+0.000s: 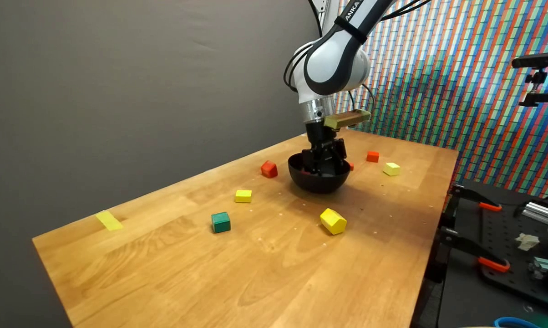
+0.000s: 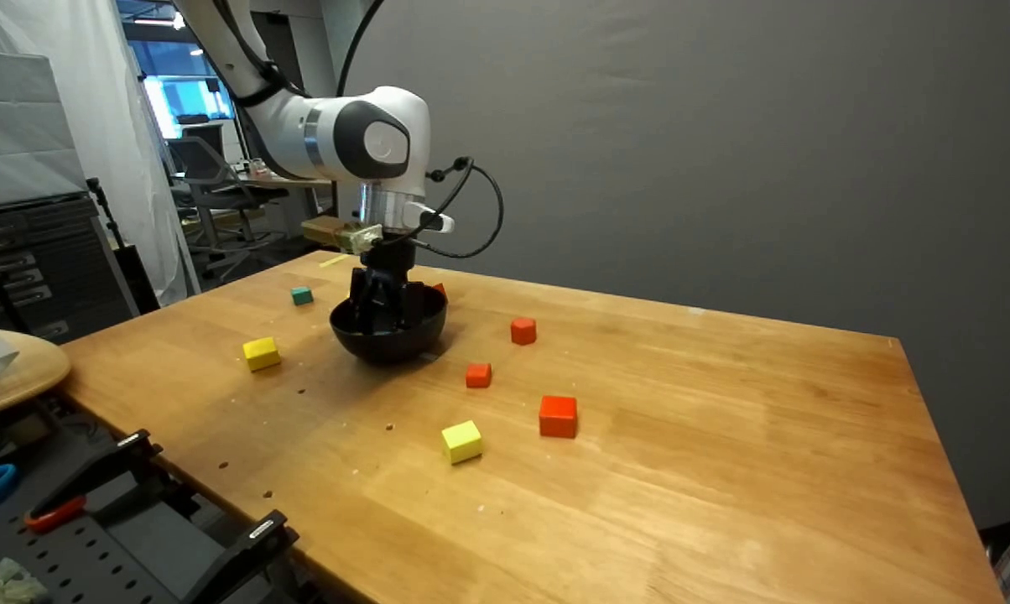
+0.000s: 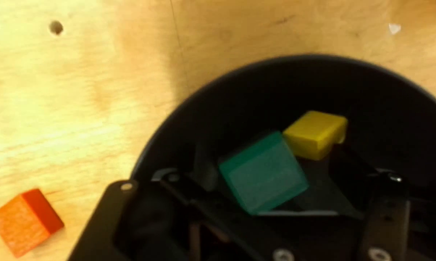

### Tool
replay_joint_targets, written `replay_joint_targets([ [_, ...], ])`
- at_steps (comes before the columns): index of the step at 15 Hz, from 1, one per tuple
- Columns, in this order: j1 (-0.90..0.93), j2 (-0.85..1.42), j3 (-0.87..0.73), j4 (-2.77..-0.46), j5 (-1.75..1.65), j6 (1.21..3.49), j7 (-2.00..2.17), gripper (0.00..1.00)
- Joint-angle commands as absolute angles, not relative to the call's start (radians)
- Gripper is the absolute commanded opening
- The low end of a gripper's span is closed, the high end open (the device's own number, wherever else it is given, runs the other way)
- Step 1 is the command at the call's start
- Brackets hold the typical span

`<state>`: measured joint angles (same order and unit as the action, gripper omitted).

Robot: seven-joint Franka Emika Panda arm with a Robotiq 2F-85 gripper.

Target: Remove the objects from the bowl and place them on the table one by one

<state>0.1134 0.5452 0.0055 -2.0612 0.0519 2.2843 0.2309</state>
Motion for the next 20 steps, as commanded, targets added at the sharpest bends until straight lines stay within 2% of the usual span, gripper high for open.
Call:
replay_joint_targets([
  [1,0.114,0.507,0.014,-2.043,0.027,2.086,0.205,0.61],
  [7,0.112,0.510,0.030,-1.995,0.043,1.968,0.186,0.15],
  [11,0.117,0.498,0.033,-1.973,0.037,1.992,0.192,0.04],
  [12,0.119,0.505,0.032,-1.964,0.036,2.000,0.198,0.12],
  [14,0.124,0.518,0.027,-1.952,0.028,2.011,0.210,0.36],
  [15,0.129,0.525,0.020,-1.952,0.016,2.033,0.227,0.37],
  [20,0.121,0.573,0.011,-1.933,0.026,2.100,0.233,0.74],
])
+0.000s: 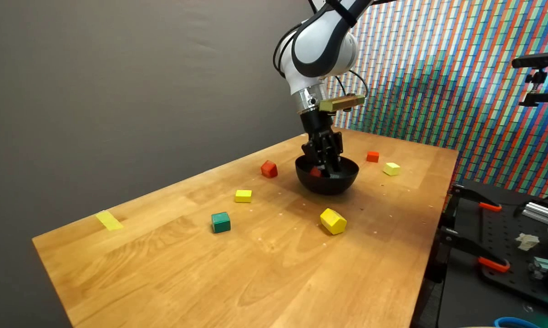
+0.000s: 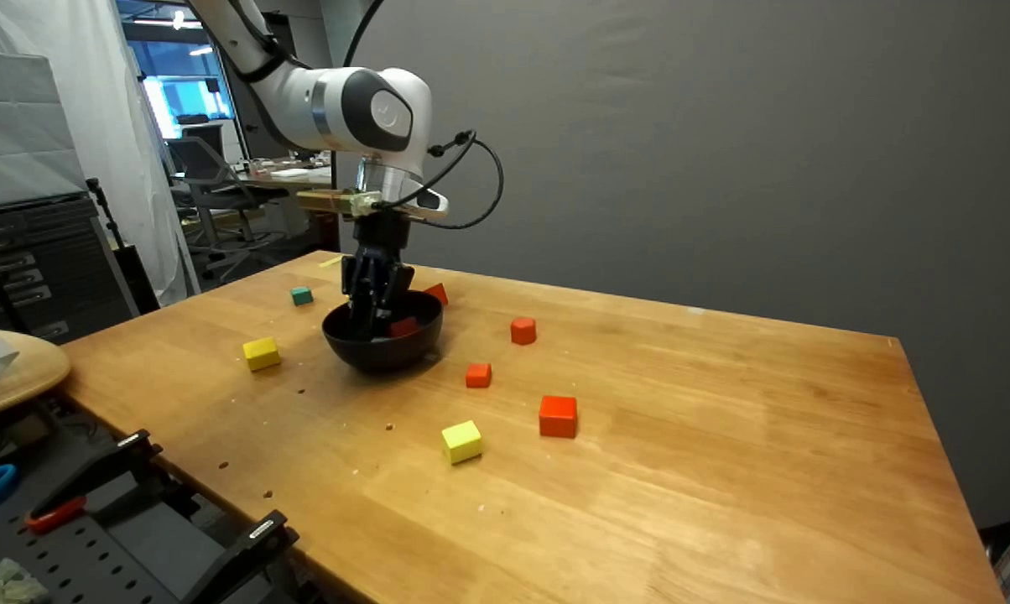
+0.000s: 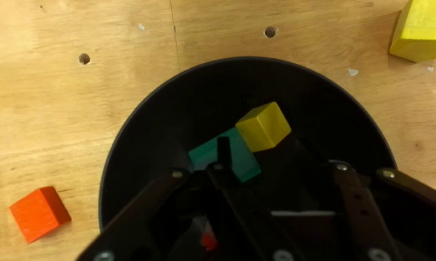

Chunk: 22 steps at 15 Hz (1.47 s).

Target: Remove the objects from the bowl and place them on the table one by one

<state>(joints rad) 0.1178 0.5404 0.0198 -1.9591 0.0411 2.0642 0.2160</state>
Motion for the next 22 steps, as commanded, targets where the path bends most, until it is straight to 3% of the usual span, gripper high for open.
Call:
replay_joint_targets([
  [1,0.120,0.582,0.010,-1.930,0.027,2.109,0.230,0.83],
  [3,0.121,0.600,0.004,-1.926,0.023,2.131,0.232,0.98],
  [7,0.126,0.636,-0.014,-1.913,0.008,2.153,0.243,1.00],
  [8,0.127,0.641,-0.017,-1.912,0.005,2.155,0.244,0.94],
  [9,0.127,0.645,-0.021,-1.911,-0.001,2.151,0.244,0.75],
  [15,0.121,0.612,-0.012,-1.923,0.013,2.154,0.239,0.27],
  [22,0.140,0.333,0.009,-2.164,0.045,2.286,0.317,0.24],
])
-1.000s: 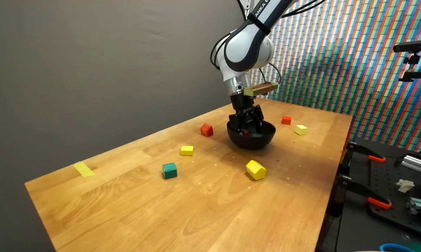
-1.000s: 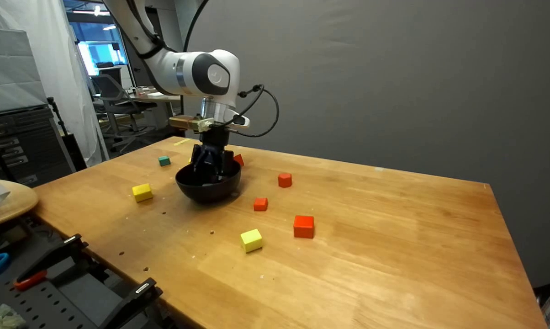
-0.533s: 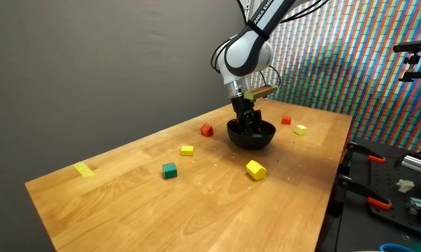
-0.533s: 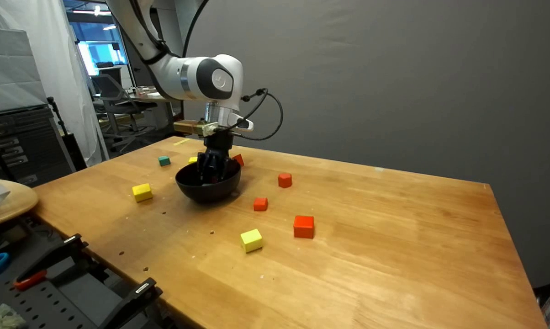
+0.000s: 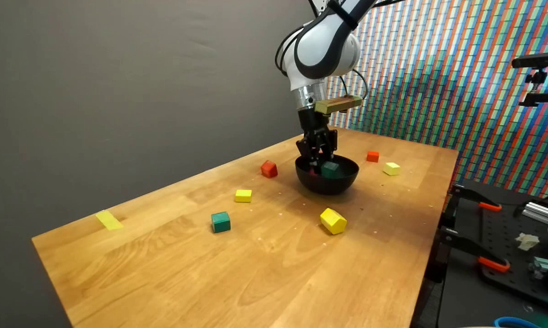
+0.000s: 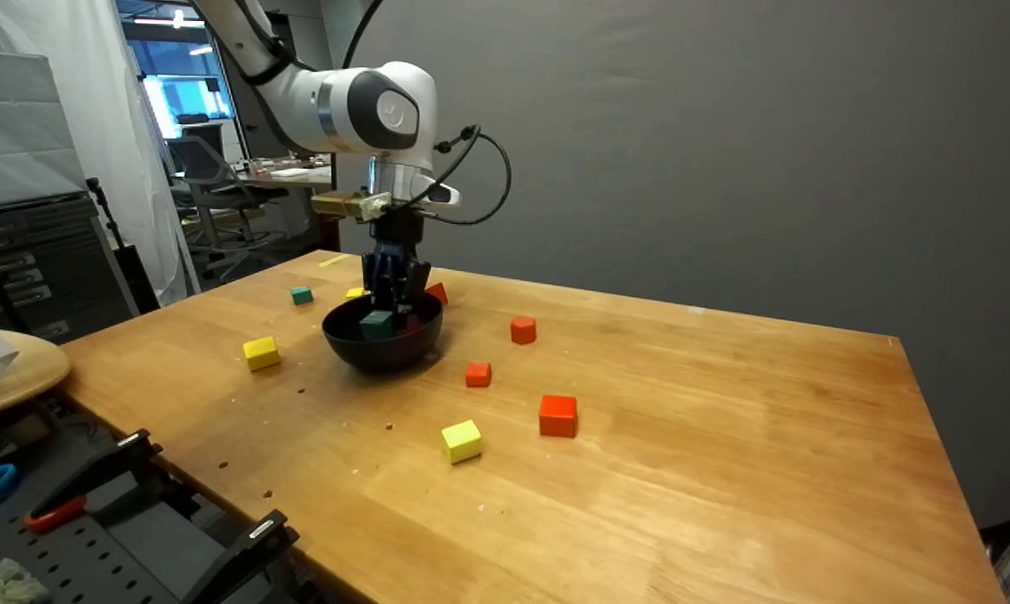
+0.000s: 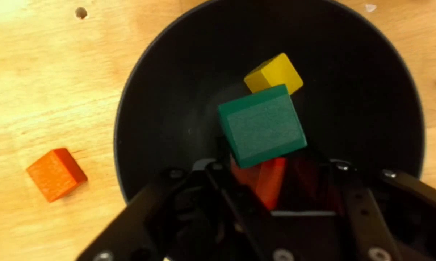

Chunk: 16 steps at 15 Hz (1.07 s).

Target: Remove the objects from the bowl and place them on the table one by one

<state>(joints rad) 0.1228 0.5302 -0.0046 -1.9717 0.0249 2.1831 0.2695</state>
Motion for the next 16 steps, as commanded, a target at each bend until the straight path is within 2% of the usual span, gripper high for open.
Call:
replay_joint_targets([
  [1,0.144,0.292,0.017,-2.205,0.050,2.319,0.327,0.24],
  [7,0.203,0.060,0.033,-2.528,-0.003,2.560,0.572,0.24],
  [12,0.183,0.063,0.083,-2.758,0.082,2.704,0.540,0.24],
  [13,0.183,0.075,0.089,-2.787,0.103,2.748,0.529,0.66],
  [16,0.186,0.128,0.093,-2.777,0.120,2.861,0.522,0.90],
])
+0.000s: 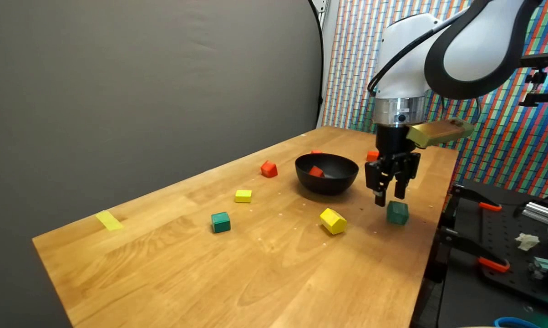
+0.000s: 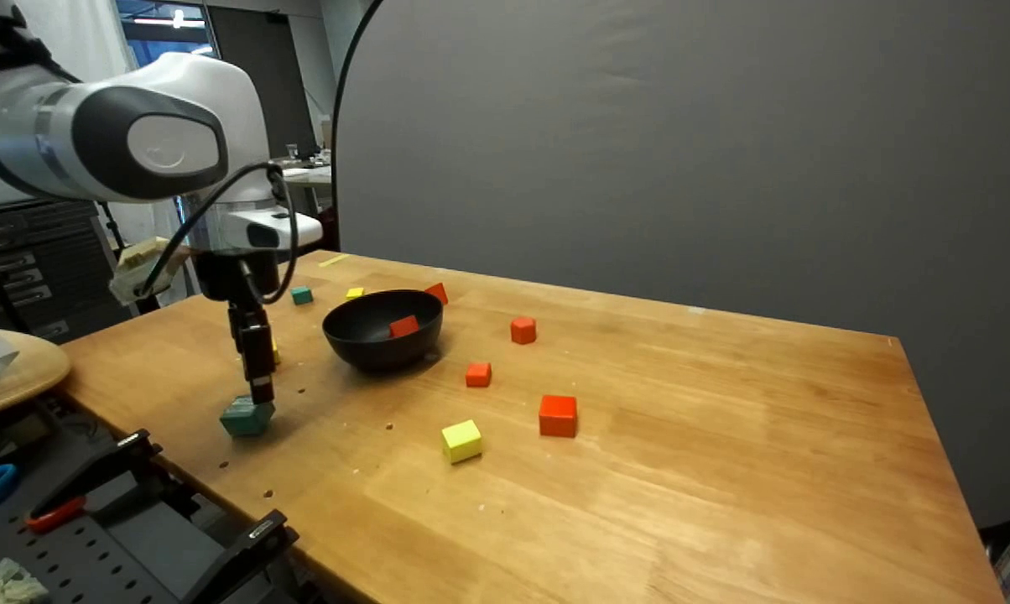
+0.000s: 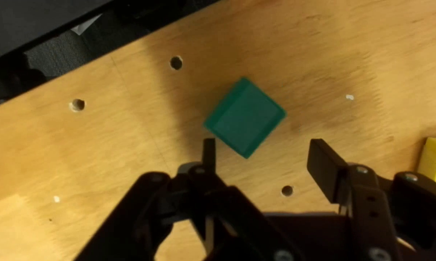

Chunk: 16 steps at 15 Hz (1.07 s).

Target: Remove the objects from the bowl and place them on the table one by one

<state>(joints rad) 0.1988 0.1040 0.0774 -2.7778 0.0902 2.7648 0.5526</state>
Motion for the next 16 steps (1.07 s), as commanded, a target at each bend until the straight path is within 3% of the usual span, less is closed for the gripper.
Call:
replay_joint_targets([
  [1,0.187,0.121,0.089,-2.777,0.114,2.884,0.522,0.97],
  [8,0.182,0.015,0.049,-2.765,0.056,2.937,0.517,1.00],
  [13,0.129,0.016,0.057,-2.578,0.130,2.814,0.455,1.00],
  [16,0.119,0.126,0.065,-2.388,0.165,2.664,0.428,1.00],
])
